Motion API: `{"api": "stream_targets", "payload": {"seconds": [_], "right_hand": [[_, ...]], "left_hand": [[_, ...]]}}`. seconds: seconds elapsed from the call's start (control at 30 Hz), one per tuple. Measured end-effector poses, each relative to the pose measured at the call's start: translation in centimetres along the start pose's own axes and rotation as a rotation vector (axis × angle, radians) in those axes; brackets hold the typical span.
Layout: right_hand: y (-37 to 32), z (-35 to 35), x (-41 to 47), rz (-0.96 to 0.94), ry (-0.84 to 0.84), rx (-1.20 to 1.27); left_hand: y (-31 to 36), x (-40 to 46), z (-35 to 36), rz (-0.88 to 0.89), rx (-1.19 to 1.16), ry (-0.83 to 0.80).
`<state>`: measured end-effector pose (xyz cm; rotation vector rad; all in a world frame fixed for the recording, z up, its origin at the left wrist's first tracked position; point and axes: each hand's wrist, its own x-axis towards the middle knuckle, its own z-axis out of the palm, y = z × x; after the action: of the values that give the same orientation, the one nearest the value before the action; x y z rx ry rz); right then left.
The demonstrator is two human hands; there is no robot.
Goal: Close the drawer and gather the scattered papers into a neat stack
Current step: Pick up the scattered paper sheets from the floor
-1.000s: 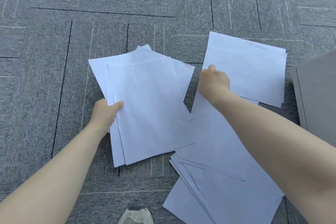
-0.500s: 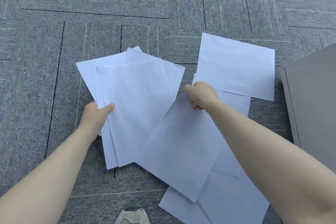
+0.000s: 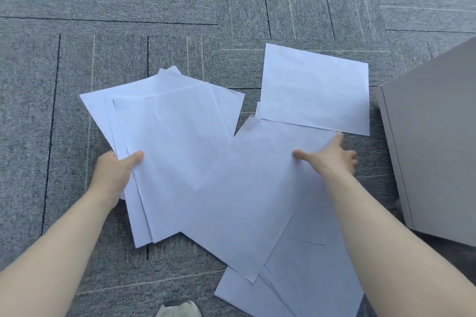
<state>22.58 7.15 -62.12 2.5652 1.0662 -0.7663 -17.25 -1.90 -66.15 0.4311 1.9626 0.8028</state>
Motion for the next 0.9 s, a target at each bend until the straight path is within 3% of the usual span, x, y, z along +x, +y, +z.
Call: {"api": "stream_targets", "payload": {"seconds": [0.63, 0.9], "right_hand": [[1.5, 1.4, 0.7, 0.024, 0.078, 0.193], [1.2, 2.9, -1.9, -0.127, -0.069, 0.935]], "left_hand": [[-0.1, -0.4, 0.8, -0.017, -0.004, 0.001], [0.2, -0.5, 0.2, 0.017, 0.021, -0.037]]}}
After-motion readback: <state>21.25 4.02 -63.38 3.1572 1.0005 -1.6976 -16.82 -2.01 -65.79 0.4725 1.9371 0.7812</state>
